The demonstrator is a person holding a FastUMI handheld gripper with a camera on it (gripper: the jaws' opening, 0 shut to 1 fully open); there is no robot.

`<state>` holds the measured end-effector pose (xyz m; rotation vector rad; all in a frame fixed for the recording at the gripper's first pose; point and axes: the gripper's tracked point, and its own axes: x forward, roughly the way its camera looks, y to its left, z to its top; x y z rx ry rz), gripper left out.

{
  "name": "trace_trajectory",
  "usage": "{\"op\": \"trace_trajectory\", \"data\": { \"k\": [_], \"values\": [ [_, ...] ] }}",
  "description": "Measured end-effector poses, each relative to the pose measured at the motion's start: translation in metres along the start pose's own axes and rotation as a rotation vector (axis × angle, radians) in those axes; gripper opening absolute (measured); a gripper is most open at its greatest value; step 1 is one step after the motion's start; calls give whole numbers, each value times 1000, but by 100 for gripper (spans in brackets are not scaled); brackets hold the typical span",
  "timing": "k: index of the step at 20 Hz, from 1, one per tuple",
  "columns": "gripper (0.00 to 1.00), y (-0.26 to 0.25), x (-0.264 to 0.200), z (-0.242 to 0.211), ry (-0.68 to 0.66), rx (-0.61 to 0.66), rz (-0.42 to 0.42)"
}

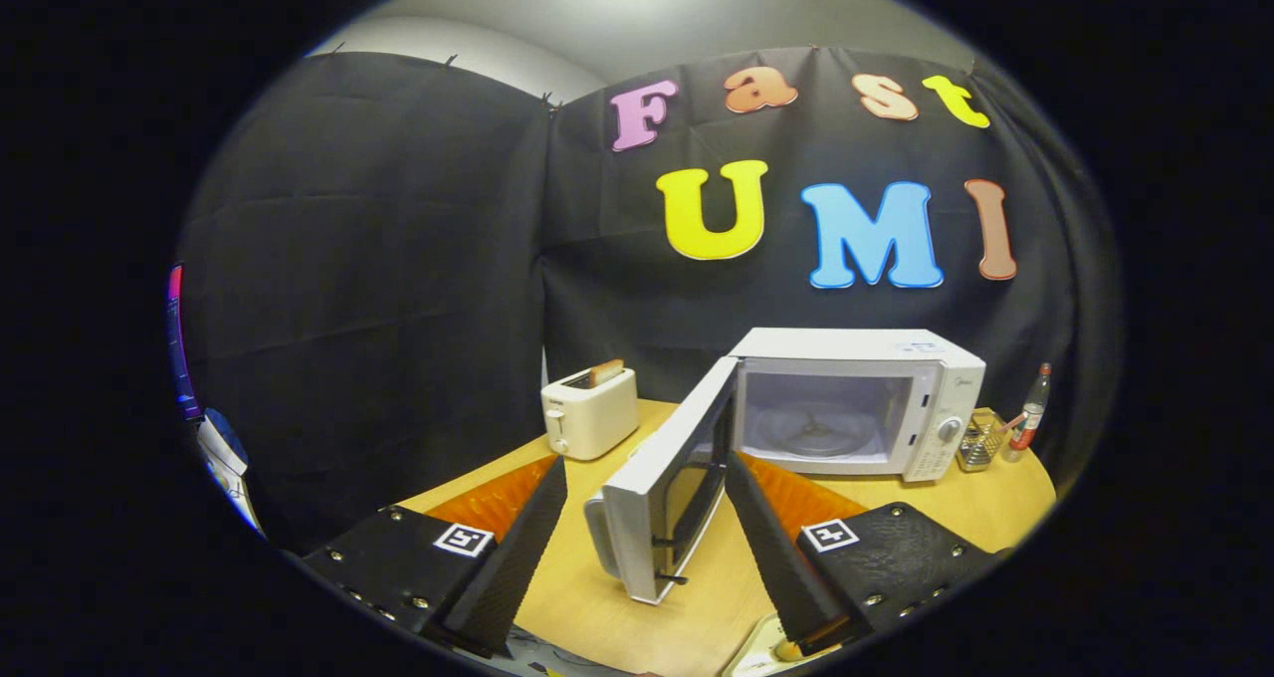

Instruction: Open the microwave, put the food inside, and close the microwave door.

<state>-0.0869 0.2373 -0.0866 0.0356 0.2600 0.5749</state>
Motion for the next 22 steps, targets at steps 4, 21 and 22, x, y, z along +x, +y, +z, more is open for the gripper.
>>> {"op": "trace_trajectory", "data": {
  "k": [4,21,22],
  "values": [
    [97,-55,-10,-11,32,15,-117],
    [98,-160,-50,-199,457,117,-383],
    [98,-159,-49,-206,487,129,-378]
  ]
}}
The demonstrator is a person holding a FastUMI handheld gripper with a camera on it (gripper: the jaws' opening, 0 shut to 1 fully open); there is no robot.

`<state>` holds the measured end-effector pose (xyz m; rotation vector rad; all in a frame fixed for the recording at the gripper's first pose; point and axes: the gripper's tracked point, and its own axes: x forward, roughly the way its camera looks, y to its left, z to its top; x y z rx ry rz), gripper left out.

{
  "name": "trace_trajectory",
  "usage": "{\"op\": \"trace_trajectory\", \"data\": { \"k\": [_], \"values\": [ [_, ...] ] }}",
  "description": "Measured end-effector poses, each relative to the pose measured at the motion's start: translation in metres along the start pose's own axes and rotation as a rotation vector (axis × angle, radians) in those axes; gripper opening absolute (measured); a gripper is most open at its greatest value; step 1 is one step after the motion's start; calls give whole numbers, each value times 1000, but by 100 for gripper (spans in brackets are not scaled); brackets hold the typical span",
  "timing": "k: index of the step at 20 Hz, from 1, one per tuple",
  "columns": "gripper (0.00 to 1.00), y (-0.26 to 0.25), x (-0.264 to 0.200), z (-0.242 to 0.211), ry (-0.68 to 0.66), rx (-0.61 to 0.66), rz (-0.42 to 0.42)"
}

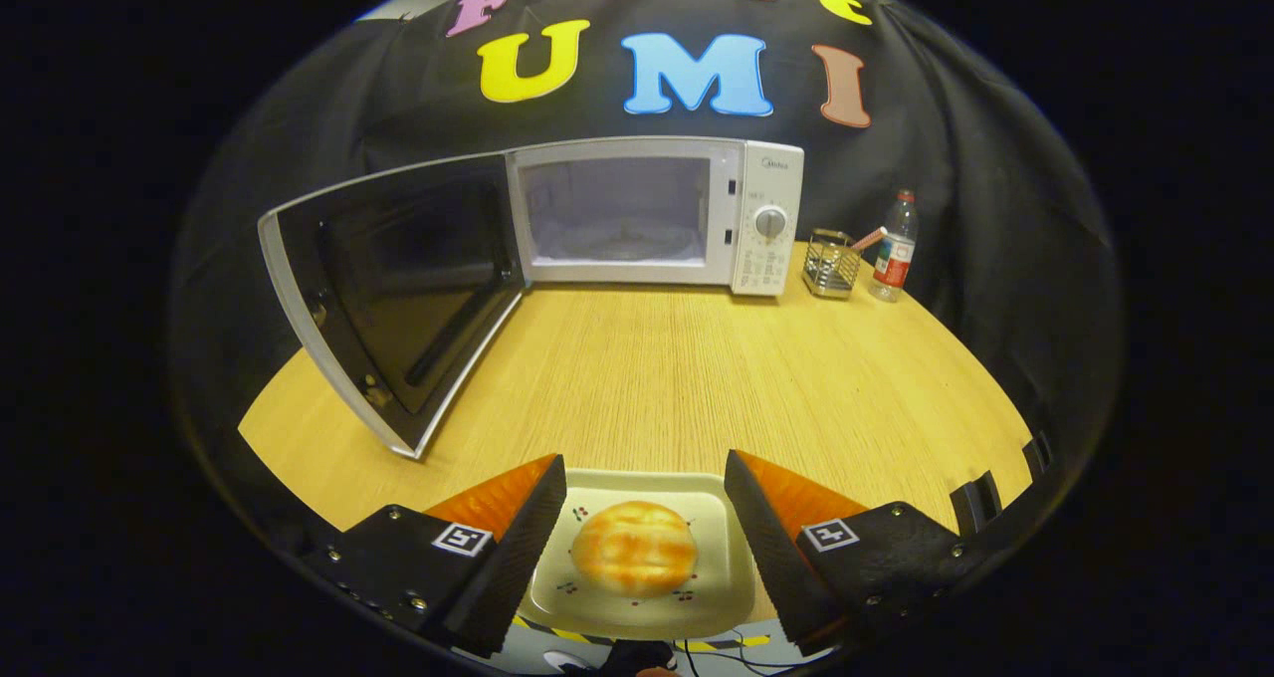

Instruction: Open the microwave, put the food inside, and close the microwave door.

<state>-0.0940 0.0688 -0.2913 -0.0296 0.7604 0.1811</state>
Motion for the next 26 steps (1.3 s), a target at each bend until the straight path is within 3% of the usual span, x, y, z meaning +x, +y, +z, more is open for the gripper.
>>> {"op": "trace_trajectory", "data": {
  "k": [13,16,18,19,20,26],
  "values": [
    [98,8,19,-59,266,-25,39],
    [90,9,20,-60,269,-28,49],
    [76,10,20,-61,272,-60,70],
    [76,10,18,-61,263,-61,69],
    [64,9,17,-58,254,-52,63],
    [63,4,14,-11,170,41,105]
  ]
}}
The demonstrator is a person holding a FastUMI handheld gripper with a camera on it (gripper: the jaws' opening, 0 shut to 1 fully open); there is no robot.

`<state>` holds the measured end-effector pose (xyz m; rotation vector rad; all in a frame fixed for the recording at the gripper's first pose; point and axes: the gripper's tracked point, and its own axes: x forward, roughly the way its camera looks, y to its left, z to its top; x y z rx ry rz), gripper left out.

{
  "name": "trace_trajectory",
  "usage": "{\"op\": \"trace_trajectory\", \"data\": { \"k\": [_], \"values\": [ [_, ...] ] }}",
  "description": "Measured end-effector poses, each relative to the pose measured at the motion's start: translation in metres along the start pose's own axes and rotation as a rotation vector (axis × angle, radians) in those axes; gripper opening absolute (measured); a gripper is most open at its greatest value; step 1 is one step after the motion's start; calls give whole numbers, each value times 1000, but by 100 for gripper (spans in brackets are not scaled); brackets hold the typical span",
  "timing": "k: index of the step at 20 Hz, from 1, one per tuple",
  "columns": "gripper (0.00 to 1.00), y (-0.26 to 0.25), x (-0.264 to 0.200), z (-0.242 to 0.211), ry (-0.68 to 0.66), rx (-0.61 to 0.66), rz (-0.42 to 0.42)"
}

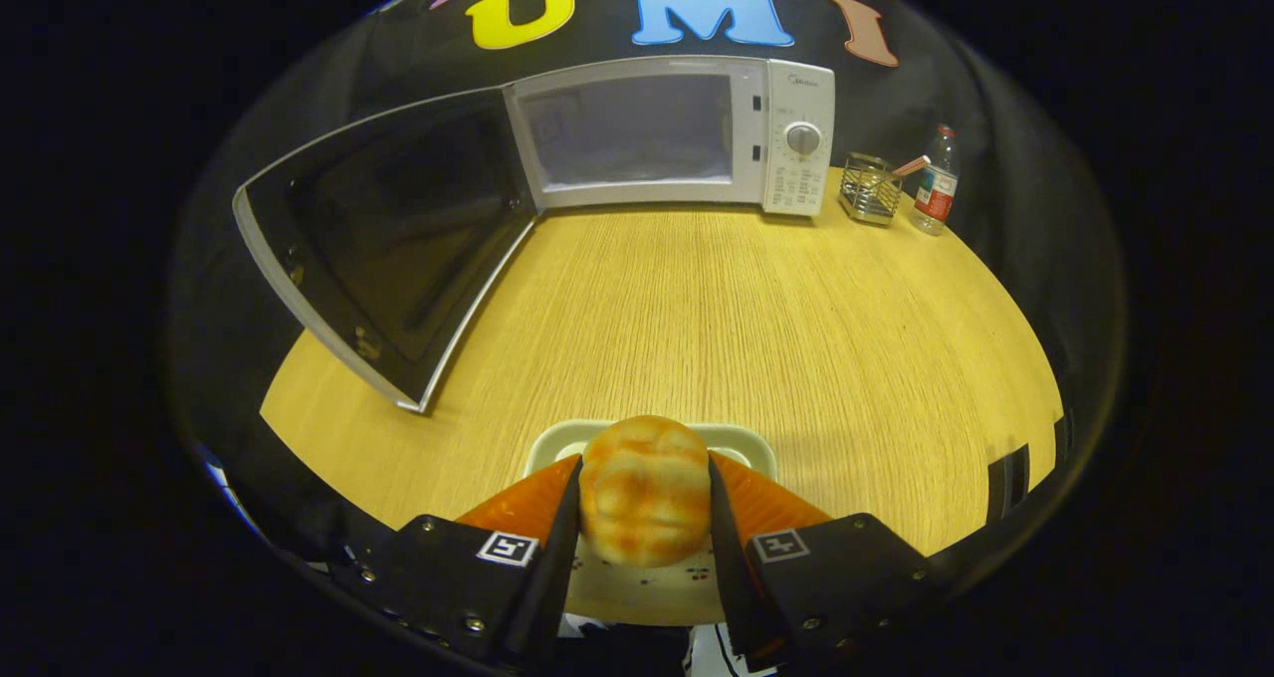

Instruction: Open the microwave, put the food inside, and close the microwave door.

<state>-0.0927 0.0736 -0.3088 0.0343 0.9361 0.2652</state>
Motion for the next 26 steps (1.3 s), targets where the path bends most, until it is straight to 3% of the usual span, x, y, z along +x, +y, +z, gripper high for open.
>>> {"op": "trace_trajectory", "data": {
  "k": [12,26],
  "values": [
    [63,12,-17,141,-230,61,108],
    [63,33,35,248,-467,194,236]
  ]
}}
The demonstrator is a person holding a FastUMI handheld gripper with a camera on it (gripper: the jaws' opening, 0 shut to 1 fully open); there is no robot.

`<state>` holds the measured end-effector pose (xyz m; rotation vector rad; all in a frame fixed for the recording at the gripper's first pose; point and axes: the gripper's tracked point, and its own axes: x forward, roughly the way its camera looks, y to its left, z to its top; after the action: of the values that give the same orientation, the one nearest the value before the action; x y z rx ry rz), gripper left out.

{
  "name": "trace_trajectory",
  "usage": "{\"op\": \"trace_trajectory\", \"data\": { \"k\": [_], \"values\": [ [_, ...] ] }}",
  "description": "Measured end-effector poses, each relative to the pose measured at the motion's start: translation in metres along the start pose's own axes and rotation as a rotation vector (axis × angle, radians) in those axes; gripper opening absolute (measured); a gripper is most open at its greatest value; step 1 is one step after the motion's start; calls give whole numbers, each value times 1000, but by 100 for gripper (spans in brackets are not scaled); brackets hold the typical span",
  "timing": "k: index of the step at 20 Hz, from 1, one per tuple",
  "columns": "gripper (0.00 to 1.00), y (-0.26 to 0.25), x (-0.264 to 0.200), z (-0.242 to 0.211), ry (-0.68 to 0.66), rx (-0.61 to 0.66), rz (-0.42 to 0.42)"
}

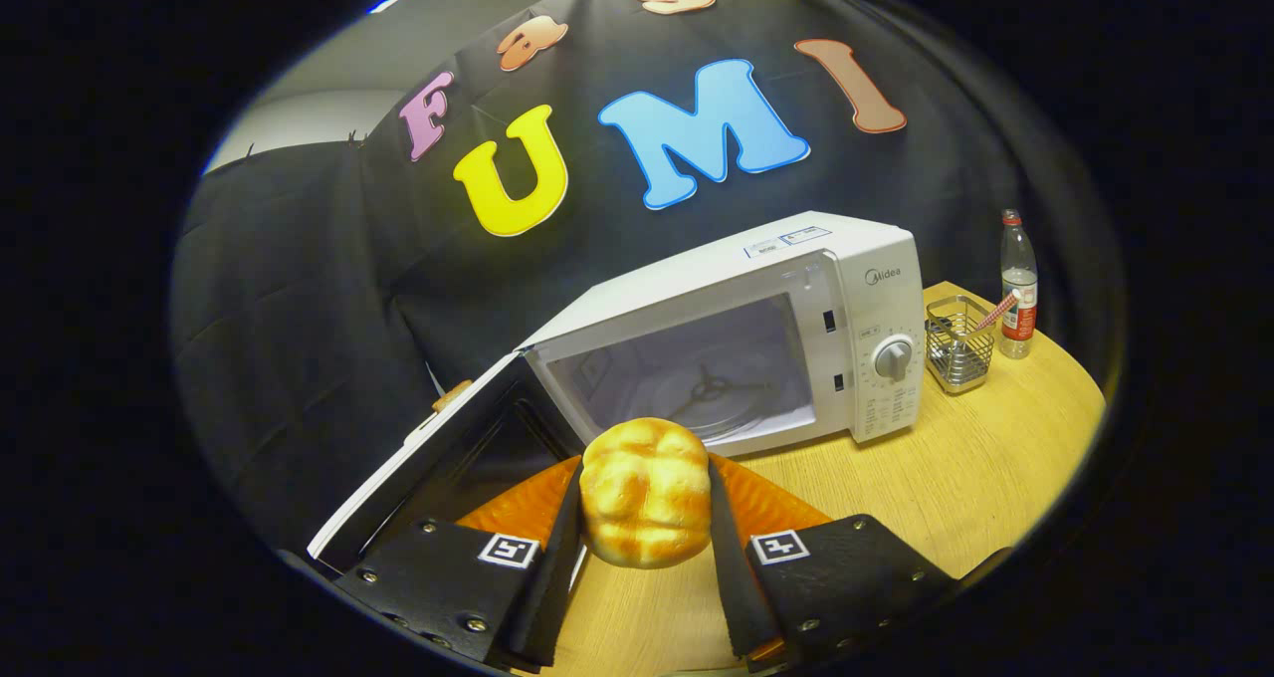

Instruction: Open the microwave, put the food inside, and close the microwave door.

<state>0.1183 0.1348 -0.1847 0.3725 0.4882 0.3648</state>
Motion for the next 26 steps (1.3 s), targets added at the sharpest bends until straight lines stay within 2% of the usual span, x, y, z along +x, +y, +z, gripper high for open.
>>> {"op": "trace_trajectory", "data": {
  "k": [10,11,12,26],
  "values": [
    [63,1,76,6,-77,98,39],
    [68,0,84,5,-84,112,38],
    [68,-2,91,5,-88,122,35],
    [68,-48,179,-7,-121,291,-95]
  ]
}}
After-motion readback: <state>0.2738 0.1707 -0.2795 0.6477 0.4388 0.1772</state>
